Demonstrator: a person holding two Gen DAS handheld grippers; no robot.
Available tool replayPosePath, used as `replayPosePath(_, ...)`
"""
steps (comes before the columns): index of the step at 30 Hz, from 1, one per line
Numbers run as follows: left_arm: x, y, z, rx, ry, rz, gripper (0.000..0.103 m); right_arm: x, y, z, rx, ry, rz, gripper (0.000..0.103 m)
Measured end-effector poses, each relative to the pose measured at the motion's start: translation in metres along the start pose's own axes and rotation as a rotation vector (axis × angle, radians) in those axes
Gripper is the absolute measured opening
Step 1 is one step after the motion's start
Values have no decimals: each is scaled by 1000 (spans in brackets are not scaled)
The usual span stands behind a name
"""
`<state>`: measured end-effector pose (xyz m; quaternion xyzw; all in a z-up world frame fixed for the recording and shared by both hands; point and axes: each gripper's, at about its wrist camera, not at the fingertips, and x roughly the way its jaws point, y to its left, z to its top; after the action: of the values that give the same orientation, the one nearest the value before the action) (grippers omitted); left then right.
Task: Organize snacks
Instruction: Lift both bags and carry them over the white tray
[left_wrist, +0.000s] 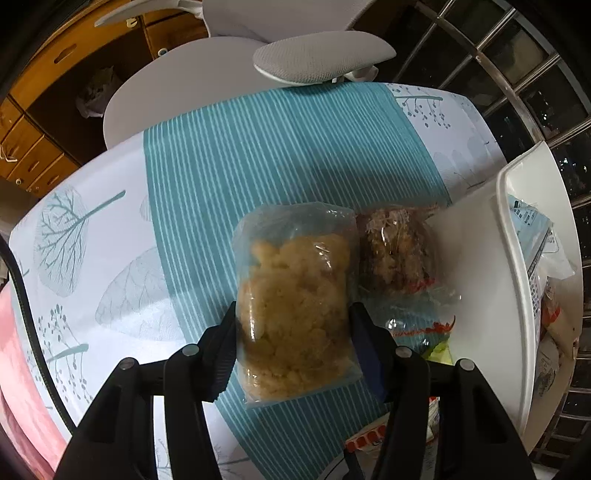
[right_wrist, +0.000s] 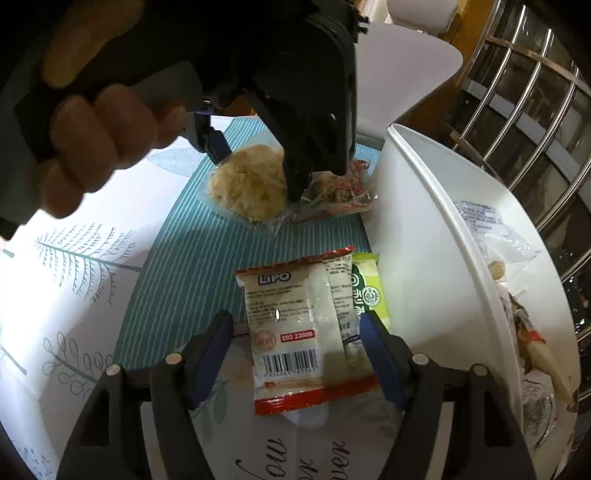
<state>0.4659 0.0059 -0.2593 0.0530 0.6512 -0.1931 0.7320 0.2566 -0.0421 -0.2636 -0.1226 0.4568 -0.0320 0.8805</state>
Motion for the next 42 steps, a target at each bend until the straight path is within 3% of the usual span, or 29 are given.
replayPosePath(5, -7, 8, -8, -18, 14, 22, 54, -1, -3, 0, 4, 16, 16, 69)
replayPosePath(7, -10, 13, -13, -27, 26, 25, 53, 4, -10, 5, -1, 24, -6, 59)
replayPosePath(15, -36, 27, -39, -58, 32, 42, 53, 0, -13, 9, 9, 86, 46, 47)
replayPosePath(24, -89, 39, -92, -85, 2, 47, 53, -13, -11, 4, 58, 230, 93, 46)
replayPosePath(33, -134, 34, -168, -68, -31, 14, 53, -62, -13, -11, 114, 260, 105, 47)
replayPosePath(42, -154, 17, -241, -51, -34, -26, 53, -115, -24, -37, 187, 265, 87, 47)
